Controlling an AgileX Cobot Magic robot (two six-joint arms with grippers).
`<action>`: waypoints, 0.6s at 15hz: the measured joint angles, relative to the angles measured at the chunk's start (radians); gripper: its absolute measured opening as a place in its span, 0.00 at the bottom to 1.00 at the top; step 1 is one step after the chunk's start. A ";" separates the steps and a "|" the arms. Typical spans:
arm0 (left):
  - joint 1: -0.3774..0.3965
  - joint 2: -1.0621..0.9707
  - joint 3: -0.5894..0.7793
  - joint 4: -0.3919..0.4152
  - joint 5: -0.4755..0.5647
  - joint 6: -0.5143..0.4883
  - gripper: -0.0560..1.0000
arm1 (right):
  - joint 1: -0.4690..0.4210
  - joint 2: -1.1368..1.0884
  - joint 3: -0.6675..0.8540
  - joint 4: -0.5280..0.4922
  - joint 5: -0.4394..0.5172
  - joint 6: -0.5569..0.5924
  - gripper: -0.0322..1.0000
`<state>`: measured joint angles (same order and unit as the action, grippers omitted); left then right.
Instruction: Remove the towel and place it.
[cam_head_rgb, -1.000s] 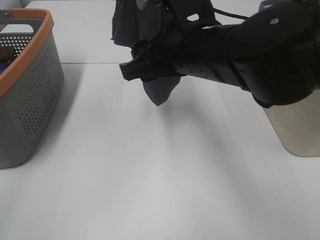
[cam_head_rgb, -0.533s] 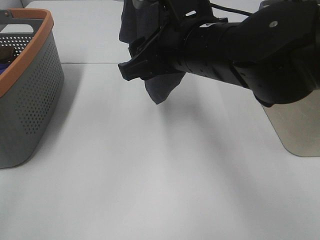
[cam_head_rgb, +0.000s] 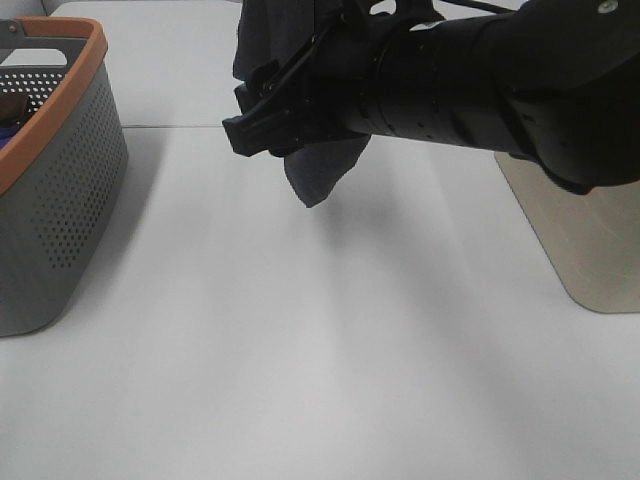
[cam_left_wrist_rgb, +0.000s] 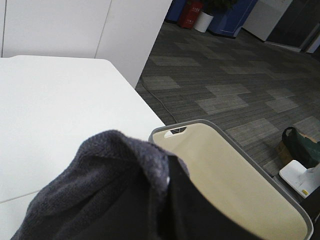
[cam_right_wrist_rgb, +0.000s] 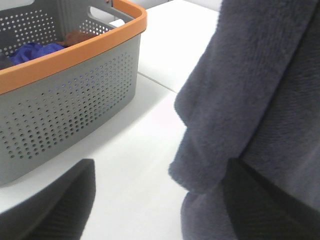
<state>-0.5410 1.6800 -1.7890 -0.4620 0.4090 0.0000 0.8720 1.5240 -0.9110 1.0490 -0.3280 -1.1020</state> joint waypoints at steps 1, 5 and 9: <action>0.000 0.001 0.000 0.000 -0.002 0.000 0.06 | 0.000 0.000 0.000 -0.019 0.024 0.017 0.69; 0.000 0.005 0.000 -0.011 -0.004 0.000 0.06 | 0.000 0.020 0.000 -0.149 0.017 0.126 0.69; 0.000 0.005 0.000 -0.015 0.028 0.000 0.06 | 0.000 0.074 0.000 -0.158 -0.100 0.149 0.69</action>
<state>-0.5410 1.6850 -1.7890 -0.4770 0.4370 0.0000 0.8720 1.5980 -0.9110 0.8910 -0.4280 -0.9530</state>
